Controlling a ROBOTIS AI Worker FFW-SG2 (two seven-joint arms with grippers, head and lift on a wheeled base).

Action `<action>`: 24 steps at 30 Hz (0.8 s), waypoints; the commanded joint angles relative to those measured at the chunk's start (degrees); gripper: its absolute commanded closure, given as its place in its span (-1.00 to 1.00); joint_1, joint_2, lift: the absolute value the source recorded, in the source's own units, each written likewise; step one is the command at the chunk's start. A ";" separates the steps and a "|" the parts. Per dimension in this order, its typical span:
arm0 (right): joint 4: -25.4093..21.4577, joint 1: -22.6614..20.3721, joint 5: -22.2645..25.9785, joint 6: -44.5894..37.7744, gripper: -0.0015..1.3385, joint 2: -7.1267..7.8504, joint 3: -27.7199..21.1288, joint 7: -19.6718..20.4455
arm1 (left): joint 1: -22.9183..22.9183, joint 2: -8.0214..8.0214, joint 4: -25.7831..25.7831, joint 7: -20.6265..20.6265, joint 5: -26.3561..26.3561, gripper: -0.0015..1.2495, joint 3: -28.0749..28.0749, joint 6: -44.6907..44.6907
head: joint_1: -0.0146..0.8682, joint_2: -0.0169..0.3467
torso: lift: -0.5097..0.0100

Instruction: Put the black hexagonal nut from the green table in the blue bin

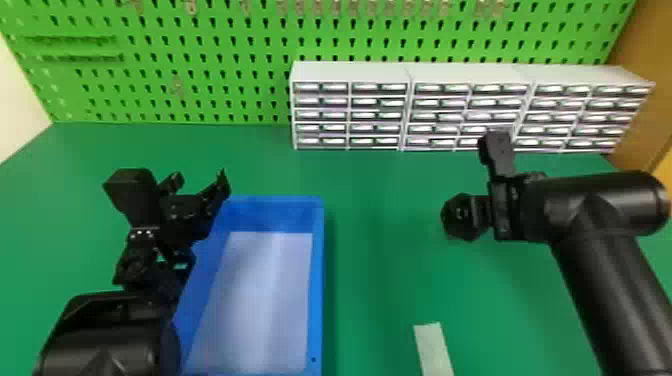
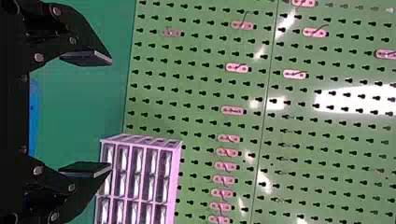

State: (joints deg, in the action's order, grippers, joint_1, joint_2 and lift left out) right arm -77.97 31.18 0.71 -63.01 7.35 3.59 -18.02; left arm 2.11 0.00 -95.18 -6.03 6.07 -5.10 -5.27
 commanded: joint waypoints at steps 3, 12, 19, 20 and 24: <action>-5.87 -2.97 0.70 6.14 0.68 -1.02 -1.74 0.00 | 0.00 0.15 0.00 0.06 0.08 -0.28 0.00 0.00 | 0.59 -0.63 | 0.59; -11.15 -7.80 2.98 15.90 0.68 -1.37 -2.45 0.00 | -0.09 0.15 0.00 0.15 0.17 -0.28 0.09 0.00 | 0.59 -0.63 | 0.59; -14.93 -10.79 3.78 20.03 0.68 -1.55 -2.27 0.00 | -0.26 0.15 0.00 0.23 0.25 -0.28 0.18 0.00 | 0.59 -0.63 | 0.59; -15.19 -11.06 4.21 20.29 0.68 -1.55 -2.27 0.00 | -0.26 0.15 0.00 0.23 0.25 -0.28 0.09 0.00 | 0.59 -0.63 | 0.59; -16.60 -12.81 4.57 22.58 0.68 -1.72 -2.18 0.00 | -0.26 0.15 0.00 0.32 0.34 -0.28 0.18 0.00 | 0.59 -0.63 | 0.59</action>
State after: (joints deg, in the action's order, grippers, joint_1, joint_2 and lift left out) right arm -93.27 19.97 4.86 -42.60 5.75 1.26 -18.02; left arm 1.84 0.00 -95.19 -5.71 6.38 -4.92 -5.27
